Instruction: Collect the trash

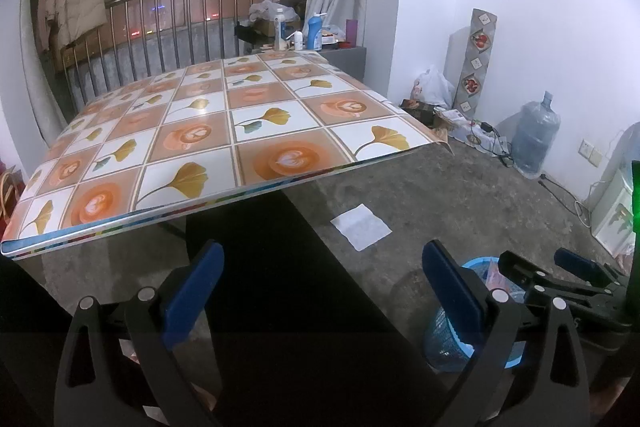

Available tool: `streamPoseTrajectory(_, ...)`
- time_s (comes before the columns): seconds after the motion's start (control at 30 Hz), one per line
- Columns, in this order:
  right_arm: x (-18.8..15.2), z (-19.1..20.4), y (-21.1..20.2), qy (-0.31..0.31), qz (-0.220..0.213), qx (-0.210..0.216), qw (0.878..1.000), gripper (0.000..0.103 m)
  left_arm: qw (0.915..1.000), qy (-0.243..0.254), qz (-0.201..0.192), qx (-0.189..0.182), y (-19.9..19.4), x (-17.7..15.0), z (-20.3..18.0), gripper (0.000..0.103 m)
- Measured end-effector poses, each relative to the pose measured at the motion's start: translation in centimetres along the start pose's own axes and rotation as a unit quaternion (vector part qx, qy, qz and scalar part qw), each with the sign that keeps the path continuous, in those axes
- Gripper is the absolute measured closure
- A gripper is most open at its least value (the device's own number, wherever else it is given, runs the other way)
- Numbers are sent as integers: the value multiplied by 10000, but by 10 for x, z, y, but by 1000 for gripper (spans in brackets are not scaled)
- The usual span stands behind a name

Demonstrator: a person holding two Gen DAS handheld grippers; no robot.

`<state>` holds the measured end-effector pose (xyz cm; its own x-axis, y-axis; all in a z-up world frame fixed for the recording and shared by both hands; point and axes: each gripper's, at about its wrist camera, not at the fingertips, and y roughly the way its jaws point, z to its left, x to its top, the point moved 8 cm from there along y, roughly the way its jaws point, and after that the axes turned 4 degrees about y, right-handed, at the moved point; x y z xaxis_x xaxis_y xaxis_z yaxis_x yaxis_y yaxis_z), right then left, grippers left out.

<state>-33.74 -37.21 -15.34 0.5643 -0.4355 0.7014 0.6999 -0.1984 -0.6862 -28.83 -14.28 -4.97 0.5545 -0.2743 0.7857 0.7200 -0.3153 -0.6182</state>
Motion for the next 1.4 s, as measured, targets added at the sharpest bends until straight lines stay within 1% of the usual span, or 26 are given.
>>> streamPoseTrajectory(0.1,0,-1,0,-38,-21,2,10000,8,10000,-5,-4,-3,0,0,0,5)
streamPoseTrajectory(0.27,-1,-2,2,11,74,28,10000,8,10000,-9,-20,2,0,1,1,5)
streamPoseTrajectory(0.5,0,0,-3,-85,-1,24,10000,8,10000,-29,-14,2,-1,-1,0,5)
streamPoseTrajectory(0.7,0,-1,-2,-80,27,32,10000,8,9999,-1,-120,53,-5,1,-1,5)
streamPoseTrajectory(1.4,3,0,-3,-159,-75,0,9998,8,10000,5,-81,39,-2,0,-1,5)
